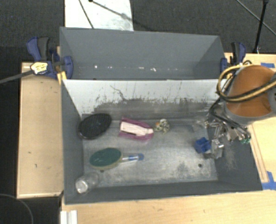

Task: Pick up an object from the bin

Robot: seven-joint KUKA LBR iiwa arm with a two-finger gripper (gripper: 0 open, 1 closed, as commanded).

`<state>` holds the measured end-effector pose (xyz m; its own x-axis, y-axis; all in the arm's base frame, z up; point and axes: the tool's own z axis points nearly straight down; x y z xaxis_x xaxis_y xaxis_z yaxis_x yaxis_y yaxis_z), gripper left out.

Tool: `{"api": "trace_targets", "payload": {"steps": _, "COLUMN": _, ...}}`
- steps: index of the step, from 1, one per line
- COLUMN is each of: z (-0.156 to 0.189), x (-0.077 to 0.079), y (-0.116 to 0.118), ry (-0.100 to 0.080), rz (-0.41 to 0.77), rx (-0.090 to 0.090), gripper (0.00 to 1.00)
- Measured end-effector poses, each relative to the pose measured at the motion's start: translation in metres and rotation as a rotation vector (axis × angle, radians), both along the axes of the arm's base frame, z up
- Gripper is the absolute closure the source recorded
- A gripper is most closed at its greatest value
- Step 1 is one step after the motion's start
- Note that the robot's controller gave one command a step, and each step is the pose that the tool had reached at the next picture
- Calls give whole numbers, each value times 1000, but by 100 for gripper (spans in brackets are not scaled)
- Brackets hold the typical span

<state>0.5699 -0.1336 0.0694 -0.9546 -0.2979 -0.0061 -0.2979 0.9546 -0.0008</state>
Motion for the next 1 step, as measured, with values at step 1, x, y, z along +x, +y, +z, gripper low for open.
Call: {"api": "trace_targets", "payload": {"steps": 1, "z": 2, "x": 0, "y": 0, "ry": -1, "rz": 2, "rx": -2, "gripper": 100}}
